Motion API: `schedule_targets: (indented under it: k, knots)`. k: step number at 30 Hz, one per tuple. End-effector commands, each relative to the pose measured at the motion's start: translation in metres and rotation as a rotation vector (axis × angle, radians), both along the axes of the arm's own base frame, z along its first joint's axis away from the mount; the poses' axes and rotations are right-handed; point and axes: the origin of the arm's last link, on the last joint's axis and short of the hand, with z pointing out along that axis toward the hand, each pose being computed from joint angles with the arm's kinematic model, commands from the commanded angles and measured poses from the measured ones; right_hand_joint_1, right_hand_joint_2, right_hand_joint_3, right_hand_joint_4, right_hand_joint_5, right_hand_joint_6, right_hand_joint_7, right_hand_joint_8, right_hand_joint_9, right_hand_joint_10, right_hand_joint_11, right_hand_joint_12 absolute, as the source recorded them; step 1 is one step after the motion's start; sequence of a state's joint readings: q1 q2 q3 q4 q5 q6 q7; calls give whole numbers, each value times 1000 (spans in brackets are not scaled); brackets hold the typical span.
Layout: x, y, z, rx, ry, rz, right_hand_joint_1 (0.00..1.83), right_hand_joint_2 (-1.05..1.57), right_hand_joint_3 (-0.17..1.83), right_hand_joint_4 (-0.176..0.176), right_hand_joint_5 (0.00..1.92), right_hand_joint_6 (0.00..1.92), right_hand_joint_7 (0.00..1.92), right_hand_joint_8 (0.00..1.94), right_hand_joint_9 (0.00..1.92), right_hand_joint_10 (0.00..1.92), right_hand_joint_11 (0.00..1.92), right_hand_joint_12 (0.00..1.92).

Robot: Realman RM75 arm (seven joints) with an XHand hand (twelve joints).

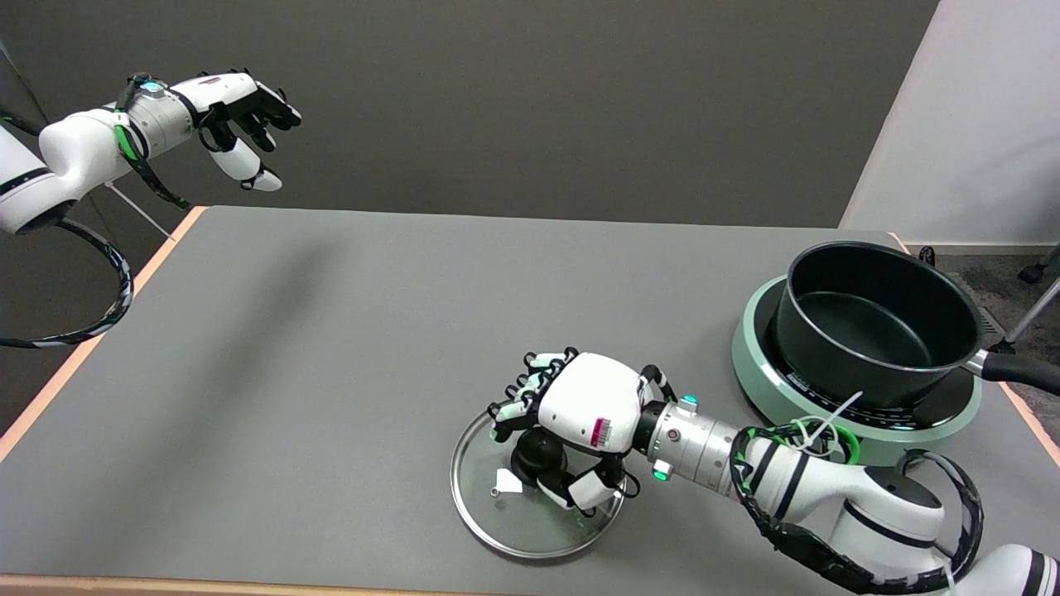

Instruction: Pick up the pot lid.

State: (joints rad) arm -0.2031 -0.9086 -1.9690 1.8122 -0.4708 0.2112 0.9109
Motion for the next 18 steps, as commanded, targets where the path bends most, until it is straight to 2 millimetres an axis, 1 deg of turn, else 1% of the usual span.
schedule_targets:
  k: [1,4,10,12,18]
  knots:
    - [-8,-4,9,-29,19,-30,976,624,905,123,686,479,797,282,735,576,444,1007]
    - [-8,-4,10,-31,21,-31,976,626,906,128,689,487,798,283,736,576,445,1007]
    - [-7,-4,11,-32,25,-28,959,642,901,145,708,562,812,295,744,582,448,1004]
    - [-7,-4,11,-33,26,-28,944,652,899,154,719,613,835,311,760,599,452,1005]
    - [-7,-5,12,-34,27,-29,948,658,891,164,736,715,894,400,789,657,472,1029]
